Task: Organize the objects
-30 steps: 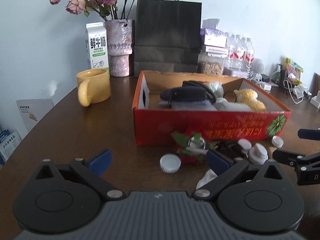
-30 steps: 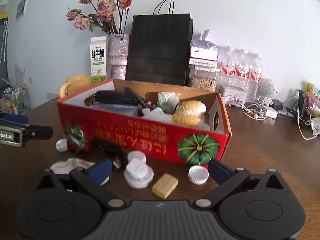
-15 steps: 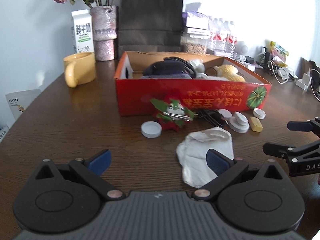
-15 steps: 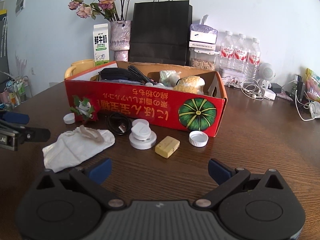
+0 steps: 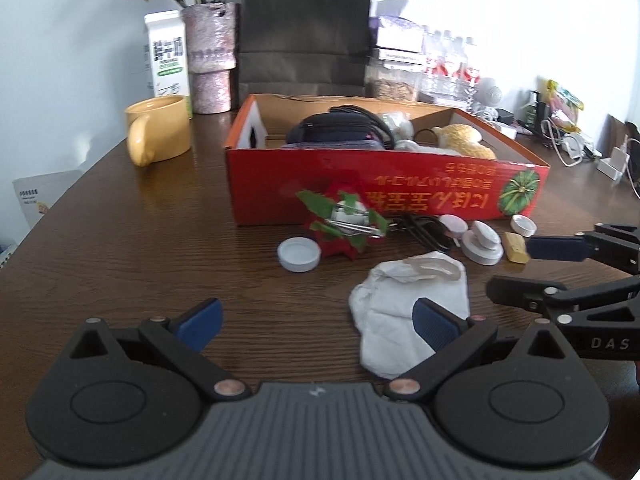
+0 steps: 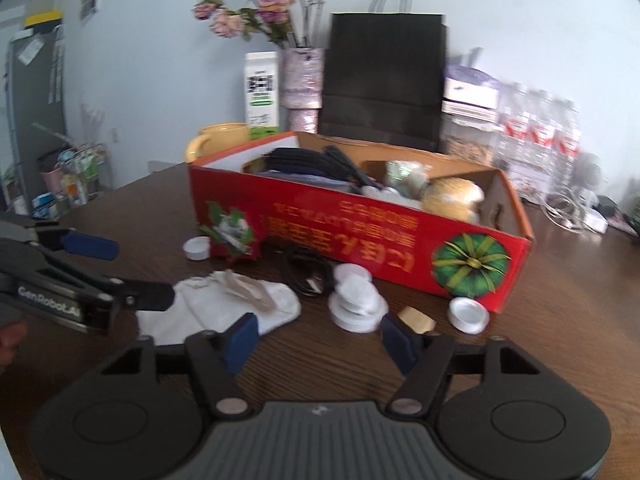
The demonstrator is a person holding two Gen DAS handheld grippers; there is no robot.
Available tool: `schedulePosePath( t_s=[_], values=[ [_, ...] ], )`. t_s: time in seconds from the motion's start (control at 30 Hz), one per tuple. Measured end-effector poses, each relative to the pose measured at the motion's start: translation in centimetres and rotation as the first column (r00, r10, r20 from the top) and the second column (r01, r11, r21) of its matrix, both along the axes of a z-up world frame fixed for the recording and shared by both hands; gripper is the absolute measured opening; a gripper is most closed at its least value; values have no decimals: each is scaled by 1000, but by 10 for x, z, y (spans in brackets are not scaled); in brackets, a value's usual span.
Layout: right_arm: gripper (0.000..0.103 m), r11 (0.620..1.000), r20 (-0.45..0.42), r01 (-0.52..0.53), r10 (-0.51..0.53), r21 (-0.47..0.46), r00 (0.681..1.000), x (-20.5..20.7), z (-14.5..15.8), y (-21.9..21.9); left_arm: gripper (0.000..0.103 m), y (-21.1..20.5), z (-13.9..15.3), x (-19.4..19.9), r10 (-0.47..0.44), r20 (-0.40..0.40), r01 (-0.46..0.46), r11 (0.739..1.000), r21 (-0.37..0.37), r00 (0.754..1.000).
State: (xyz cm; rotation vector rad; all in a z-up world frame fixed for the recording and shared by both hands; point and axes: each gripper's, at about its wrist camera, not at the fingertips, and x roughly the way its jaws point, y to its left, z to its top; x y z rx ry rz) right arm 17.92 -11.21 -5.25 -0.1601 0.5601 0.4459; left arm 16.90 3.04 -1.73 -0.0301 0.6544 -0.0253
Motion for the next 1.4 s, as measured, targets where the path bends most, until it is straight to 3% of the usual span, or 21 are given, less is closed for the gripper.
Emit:
schedulePosePath(
  t_s=[0.1,0.23,0.33,0.47,0.93,1.4],
  values=[
    [57,999,-2,-51,51,-17,999,7,1,16,103,6,0,-1,14,-3,-14,1000,-2,1000],
    [40,995,-18,-86,85,-50,996,17,-3,31,103,11,1,-4,20,0,-20,1000,-9,1000],
    [32,996,-33,-82,81,-32,996,24,-7,32,103,14,1,-4,24,3,-24,1000,-15,1000],
    [14,996,-40,-90,90,-5,995,24,-10,30,103,15,1,-4,25,2,-25,999,-21,1000],
    [7,996,54,-65,62,58,997,9,-4,14,103,7,-2,0,10,-12,-10,1000,-15,1000],
    [5,988,124,43,-62,148,990,-8,4,-34,103,-33,-4,15,-112,-54,113,994,8,992]
  ],
)
